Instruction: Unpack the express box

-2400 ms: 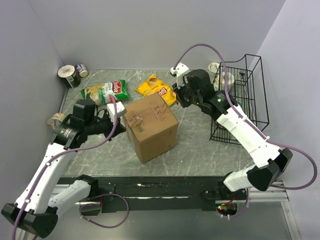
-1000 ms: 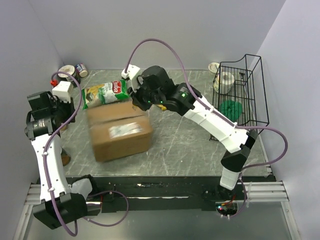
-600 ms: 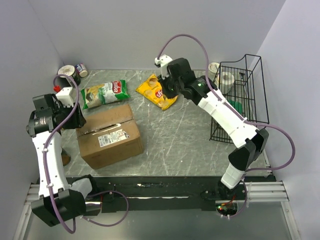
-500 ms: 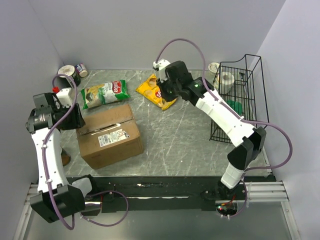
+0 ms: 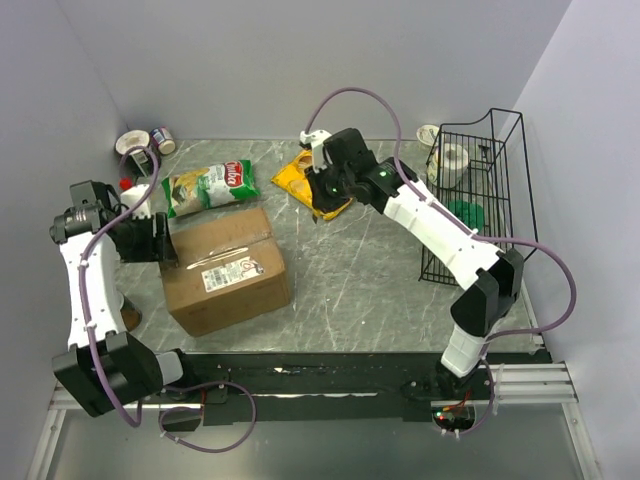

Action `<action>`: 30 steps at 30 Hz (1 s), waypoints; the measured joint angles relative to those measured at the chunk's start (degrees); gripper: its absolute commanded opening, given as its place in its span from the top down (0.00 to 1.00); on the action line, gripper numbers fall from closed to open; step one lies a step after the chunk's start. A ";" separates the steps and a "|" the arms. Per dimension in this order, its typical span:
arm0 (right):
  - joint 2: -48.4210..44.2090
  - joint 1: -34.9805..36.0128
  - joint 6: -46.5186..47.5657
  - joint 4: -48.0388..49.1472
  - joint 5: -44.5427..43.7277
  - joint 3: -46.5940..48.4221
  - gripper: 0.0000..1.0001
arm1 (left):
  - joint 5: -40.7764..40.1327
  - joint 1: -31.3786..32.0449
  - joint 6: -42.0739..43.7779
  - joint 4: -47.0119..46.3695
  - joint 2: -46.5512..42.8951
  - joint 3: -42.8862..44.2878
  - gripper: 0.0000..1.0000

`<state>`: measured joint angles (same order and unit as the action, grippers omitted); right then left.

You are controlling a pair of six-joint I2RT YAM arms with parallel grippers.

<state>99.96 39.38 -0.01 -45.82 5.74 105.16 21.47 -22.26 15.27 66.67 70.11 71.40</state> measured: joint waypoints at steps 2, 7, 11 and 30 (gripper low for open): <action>-1.20 -0.46 -0.02 0.20 -0.11 -1.86 1.00 | 2.84 0.98 1.60 -0.28 0.79 0.17 0.37; -6.12 -2.99 1.42 -0.50 -0.83 -7.13 1.00 | 6.64 12.68 -1.86 -4.83 3.72 0.76 0.38; -10.14 -6.03 3.21 -0.46 -2.54 -10.29 1.00 | 11.23 24.17 -7.65 -11.06 9.57 3.08 0.36; -19.06 -7.17 7.13 -3.63 -8.04 -23.28 1.00 | 23.02 20.65 9.05 -1.88 -3.48 1.20 0.77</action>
<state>80.90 32.21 7.11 -49.45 -2.31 81.89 44.49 -1.61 24.32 64.79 66.63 72.60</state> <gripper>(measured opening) 0.245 0.231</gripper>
